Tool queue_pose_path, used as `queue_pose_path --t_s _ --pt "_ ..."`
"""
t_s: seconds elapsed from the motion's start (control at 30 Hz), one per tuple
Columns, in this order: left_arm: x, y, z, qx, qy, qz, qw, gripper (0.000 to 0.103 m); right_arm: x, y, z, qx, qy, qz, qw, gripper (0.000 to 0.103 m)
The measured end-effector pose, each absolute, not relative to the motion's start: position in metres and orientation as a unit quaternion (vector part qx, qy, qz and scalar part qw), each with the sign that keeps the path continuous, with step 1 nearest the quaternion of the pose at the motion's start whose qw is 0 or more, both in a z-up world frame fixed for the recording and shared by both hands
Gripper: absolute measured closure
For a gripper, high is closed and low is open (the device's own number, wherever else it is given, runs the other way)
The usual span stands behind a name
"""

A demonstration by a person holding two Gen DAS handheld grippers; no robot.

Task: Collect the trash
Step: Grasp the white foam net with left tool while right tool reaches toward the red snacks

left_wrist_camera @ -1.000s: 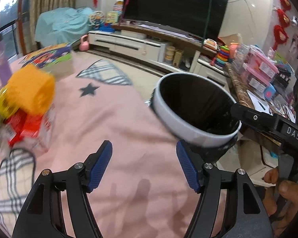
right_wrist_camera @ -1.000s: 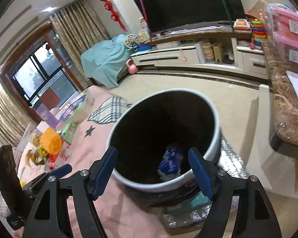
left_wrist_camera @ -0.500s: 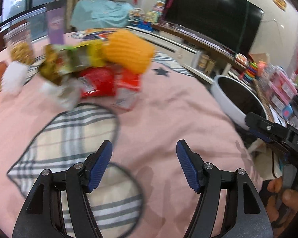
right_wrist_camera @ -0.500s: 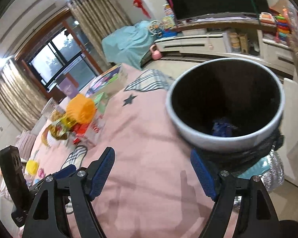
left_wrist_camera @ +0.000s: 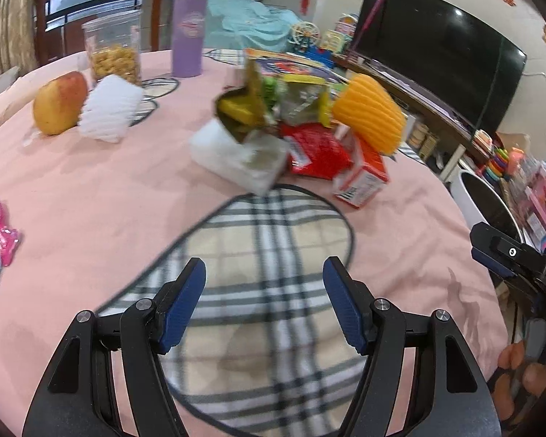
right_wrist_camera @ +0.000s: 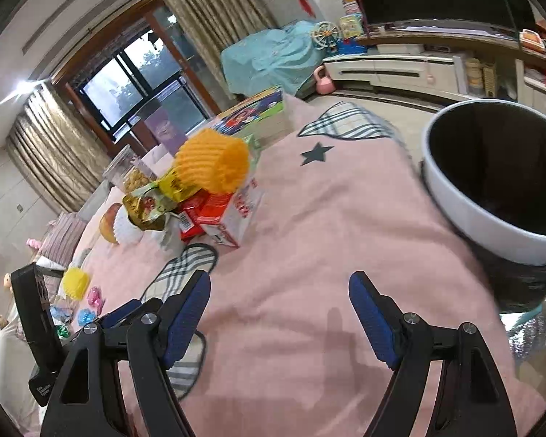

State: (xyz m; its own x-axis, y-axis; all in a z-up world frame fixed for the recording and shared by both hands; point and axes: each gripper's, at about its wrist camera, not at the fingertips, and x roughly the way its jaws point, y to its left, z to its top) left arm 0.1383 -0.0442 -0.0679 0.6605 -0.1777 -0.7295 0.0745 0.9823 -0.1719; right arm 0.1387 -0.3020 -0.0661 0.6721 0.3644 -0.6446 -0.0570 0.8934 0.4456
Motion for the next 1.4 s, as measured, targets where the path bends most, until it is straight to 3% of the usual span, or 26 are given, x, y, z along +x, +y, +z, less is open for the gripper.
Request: queue_pose_path --t_s 0.53,1.13,1.23,1.27,1.3,1.33,1.37,1.4 --pt "0.169 0.005 -0.065 -0.073 0.407 -0.039 0.910 0.034 0.173 -0.257 -0.073 0.189 0.400 0.140 0.886 0.023" --pt "0.249 0.096 -0.063 -0.094 0.391 0.052 0.914 0.021 0.221 -0.217 -0.082 0.180 0.408 0.134 0.885 0.024" --pt "0.261 0.100 -0.064 -0.094 0.389 0.054 0.915 0.021 0.227 -0.217 -0.086 0.185 0.412 0.131 0.883 0.032" --pt "0.266 0.099 -0.065 -0.090 0.389 0.053 0.915 0.022 0.228 -0.217 -0.087 0.186 0.414 0.132 0.882 0.040" --pt "0.269 0.098 -0.065 -0.085 0.387 0.049 0.917 0.023 0.229 -0.217 -0.088 0.187 0.416 0.133 0.880 0.052" --pt "0.271 0.096 -0.066 -0.080 0.385 0.046 0.918 0.037 0.230 -0.218 -0.089 0.185 0.419 0.130 0.879 0.058" --pt "0.274 0.092 -0.067 -0.073 0.389 0.040 0.917 0.057 0.229 -0.219 -0.089 0.186 0.419 0.131 0.879 0.064" --pt "0.276 0.090 -0.069 -0.069 0.398 0.034 0.914 0.062 0.228 -0.221 -0.088 0.188 0.419 0.135 0.878 0.067"
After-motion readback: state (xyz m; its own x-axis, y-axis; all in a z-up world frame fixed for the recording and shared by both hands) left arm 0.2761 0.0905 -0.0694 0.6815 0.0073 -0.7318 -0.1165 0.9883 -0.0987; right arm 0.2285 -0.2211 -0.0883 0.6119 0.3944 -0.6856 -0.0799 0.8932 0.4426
